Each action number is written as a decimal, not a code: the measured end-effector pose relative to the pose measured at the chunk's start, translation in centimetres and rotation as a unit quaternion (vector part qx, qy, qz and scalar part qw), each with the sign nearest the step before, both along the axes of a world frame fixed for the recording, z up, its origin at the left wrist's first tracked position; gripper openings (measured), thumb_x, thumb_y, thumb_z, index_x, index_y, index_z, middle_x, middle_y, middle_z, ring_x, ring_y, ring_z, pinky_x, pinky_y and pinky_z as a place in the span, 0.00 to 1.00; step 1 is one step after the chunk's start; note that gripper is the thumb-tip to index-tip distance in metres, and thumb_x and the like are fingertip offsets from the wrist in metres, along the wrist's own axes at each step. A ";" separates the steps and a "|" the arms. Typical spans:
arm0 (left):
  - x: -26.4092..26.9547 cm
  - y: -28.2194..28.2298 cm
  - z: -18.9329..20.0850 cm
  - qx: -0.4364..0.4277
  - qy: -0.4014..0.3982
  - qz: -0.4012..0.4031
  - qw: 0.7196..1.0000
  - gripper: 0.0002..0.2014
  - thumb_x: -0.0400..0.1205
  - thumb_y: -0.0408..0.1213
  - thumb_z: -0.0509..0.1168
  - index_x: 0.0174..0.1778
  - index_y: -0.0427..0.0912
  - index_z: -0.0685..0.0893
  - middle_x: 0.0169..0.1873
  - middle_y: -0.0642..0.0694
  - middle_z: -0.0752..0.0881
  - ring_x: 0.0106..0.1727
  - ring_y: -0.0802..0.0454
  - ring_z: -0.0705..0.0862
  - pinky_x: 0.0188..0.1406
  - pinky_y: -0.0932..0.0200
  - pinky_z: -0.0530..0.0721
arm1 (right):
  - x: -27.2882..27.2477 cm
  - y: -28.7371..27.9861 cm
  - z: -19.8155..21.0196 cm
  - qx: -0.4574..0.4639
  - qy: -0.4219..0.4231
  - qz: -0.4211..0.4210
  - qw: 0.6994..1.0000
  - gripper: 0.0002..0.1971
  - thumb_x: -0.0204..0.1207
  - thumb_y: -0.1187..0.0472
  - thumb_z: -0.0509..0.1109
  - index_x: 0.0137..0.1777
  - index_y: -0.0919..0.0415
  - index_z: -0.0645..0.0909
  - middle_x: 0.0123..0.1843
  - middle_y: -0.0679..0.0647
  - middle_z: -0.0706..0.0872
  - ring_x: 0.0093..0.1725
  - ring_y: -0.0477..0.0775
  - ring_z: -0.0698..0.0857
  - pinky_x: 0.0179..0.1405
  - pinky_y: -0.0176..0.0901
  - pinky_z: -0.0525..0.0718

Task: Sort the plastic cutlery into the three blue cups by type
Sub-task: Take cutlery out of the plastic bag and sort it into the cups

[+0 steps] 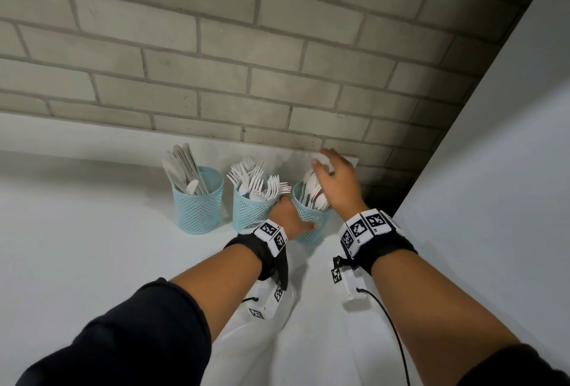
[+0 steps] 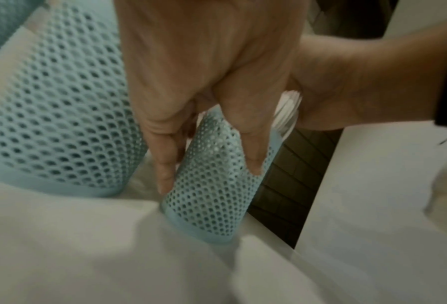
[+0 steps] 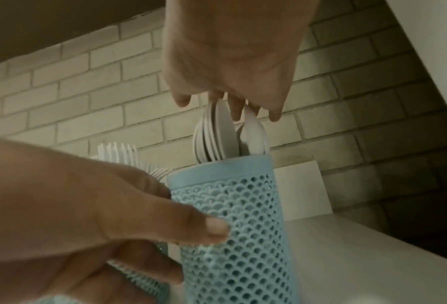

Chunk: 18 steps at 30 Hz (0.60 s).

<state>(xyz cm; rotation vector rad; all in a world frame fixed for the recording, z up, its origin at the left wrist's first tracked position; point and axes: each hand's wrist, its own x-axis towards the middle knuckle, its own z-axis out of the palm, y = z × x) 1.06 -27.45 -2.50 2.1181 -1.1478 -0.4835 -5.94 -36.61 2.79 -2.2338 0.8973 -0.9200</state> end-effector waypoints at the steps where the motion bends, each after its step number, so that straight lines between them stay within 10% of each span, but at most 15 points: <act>1: 0.1 0.9 0.6 0.015 0.006 -0.030 0.999 0.34 0.72 0.41 0.75 0.72 0.36 0.70 0.66 0.40 0.80 0.68 0.42 0.78 0.69 0.56 0.74 | -0.2 0.3 0.1 -0.016 -0.025 -0.015 0.999 0.20 0.81 0.52 0.64 0.70 0.56 0.76 0.71 0.58 0.77 0.70 0.59 0.75 0.73 0.55 0.73; 9: 2.3 8.5 4.6 0.149 -0.047 -0.070 0.985 0.16 0.78 0.47 0.68 0.33 0.37 0.80 0.37 0.33 0.84 0.46 0.37 0.85 0.33 0.59 0.77 | -0.6 5.6 1.4 -0.191 -0.143 0.068 0.969 0.12 0.80 0.59 0.62 0.35 0.57 0.75 0.31 0.47 0.74 0.32 0.49 0.73 0.33 0.38 0.70; 13: 4.0 12.9 3.5 0.221 -0.090 -0.041 0.970 0.31 0.83 0.55 0.56 0.75 0.36 0.69 0.73 0.41 0.74 0.73 0.41 0.72 0.69 0.54 0.70 | -1.1 9.1 -1.2 -0.277 0.017 0.183 0.943 0.20 0.79 0.50 0.57 0.29 0.60 0.74 0.26 0.49 0.73 0.28 0.52 0.72 0.30 0.39 0.66; 18: 4.0 17.6 2.3 0.378 -0.110 0.022 0.919 0.39 0.84 0.63 0.39 0.82 0.36 0.55 0.82 0.36 0.56 0.82 0.40 0.58 0.79 0.48 0.56 | -1.9 10.9 -5.9 -0.001 0.424 0.133 0.896 0.30 0.83 0.38 0.45 0.69 0.58 0.74 0.70 0.60 0.79 0.67 0.61 0.77 0.67 0.54 0.74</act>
